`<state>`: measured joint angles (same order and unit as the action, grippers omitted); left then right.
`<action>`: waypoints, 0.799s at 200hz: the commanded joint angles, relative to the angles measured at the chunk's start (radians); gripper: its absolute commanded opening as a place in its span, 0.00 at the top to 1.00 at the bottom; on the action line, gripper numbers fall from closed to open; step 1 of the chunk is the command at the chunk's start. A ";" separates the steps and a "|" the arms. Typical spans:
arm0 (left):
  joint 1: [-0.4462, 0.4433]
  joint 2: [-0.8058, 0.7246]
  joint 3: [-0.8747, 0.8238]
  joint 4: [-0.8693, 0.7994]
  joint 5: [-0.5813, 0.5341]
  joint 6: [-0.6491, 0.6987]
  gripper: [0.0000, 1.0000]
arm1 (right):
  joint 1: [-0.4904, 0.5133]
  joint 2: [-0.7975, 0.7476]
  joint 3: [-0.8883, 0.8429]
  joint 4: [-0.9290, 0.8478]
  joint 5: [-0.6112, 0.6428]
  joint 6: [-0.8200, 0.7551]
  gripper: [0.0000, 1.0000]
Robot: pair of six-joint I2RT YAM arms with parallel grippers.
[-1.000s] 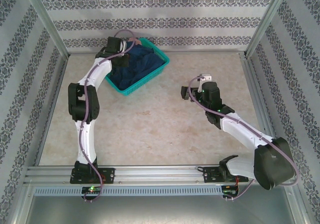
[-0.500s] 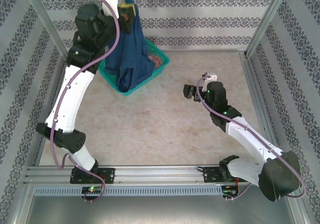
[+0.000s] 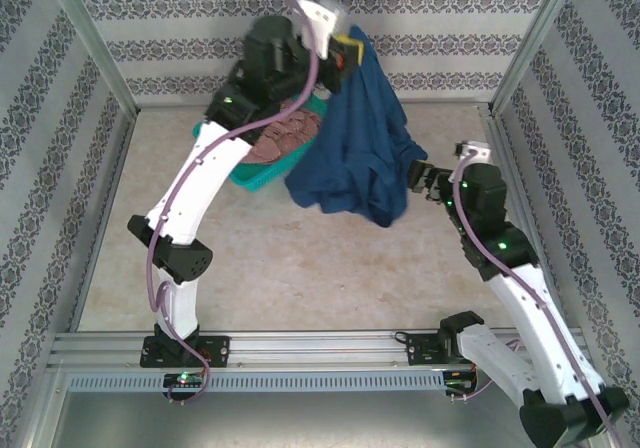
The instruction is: Fold the inside-out t-shirt
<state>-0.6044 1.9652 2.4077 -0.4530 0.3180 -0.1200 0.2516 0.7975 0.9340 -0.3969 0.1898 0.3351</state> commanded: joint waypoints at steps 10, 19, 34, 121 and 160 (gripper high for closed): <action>-0.022 -0.009 -0.300 0.072 0.014 -0.035 0.68 | -0.028 -0.055 0.052 -0.152 0.177 -0.100 0.03; -0.020 -0.012 -0.360 0.062 -0.024 -0.004 0.55 | -0.028 -0.055 0.055 -0.151 0.168 -0.109 0.03; -0.010 -0.042 -0.456 0.006 -0.122 0.090 0.37 | -0.023 -0.052 0.044 -0.129 0.119 -0.106 0.03; 0.209 -0.001 -0.693 -0.169 -0.322 0.434 0.04 | 0.079 0.088 -0.036 0.029 -0.053 -0.043 0.03; 0.213 0.171 -0.510 -0.315 -0.290 0.428 0.23 | 0.095 0.119 -0.017 0.037 -0.062 -0.038 0.03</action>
<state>-0.3817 2.0651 1.8164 -0.6216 0.0143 0.2634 0.3386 0.9104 0.8917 -0.3965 0.1474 0.2836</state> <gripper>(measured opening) 0.801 0.969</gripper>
